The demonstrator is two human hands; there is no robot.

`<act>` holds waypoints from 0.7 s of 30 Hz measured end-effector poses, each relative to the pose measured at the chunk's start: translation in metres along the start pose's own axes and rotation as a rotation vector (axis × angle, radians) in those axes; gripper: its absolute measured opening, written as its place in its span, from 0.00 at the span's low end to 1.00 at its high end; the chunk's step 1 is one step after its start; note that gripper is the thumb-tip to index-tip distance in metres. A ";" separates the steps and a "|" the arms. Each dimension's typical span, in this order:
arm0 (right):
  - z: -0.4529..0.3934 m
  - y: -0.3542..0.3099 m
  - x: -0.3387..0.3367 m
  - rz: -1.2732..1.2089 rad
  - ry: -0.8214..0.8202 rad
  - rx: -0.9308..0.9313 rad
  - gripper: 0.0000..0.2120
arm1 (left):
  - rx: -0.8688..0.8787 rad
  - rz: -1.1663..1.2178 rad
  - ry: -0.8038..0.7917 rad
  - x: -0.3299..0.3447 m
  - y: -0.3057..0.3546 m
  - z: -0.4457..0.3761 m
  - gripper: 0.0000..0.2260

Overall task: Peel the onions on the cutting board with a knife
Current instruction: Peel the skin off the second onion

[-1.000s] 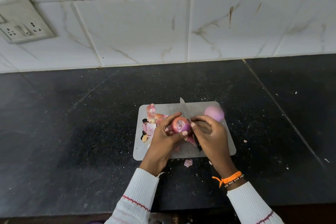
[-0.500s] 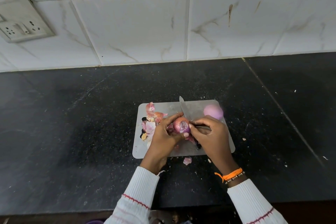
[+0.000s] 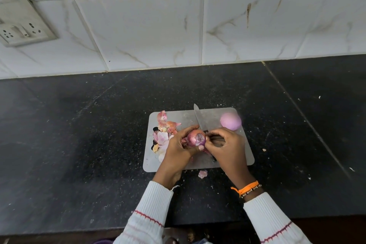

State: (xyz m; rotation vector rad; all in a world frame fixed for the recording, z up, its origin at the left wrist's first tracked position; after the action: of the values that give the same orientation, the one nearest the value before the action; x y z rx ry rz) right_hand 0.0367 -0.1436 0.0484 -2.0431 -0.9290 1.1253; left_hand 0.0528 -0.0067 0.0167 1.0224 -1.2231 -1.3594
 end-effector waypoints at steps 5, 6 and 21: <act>0.001 0.003 0.001 0.041 0.004 -0.007 0.08 | -0.010 -0.002 -0.022 0.002 -0.002 0.002 0.23; 0.001 0.005 0.000 0.054 0.011 0.003 0.08 | -0.015 -0.004 -0.030 0.002 -0.003 0.002 0.23; -0.003 0.013 0.002 -0.122 -0.055 0.100 0.06 | 0.004 -0.100 0.034 -0.004 0.004 0.003 0.23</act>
State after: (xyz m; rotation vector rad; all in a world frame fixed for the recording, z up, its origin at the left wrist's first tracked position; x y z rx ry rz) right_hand 0.0441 -0.1498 0.0389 -1.8579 -0.9900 1.1434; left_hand 0.0512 -0.0024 0.0205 1.1180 -1.1631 -1.4116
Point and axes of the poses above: each hand's wrist, its own z-axis away from the middle knuckle, its own x-axis out of the palm, y = z × x, the point moved 8 cm from there along -z, towards the middle knuckle, and after that the axes turned 1 degree about y, right-handed, at the moved point
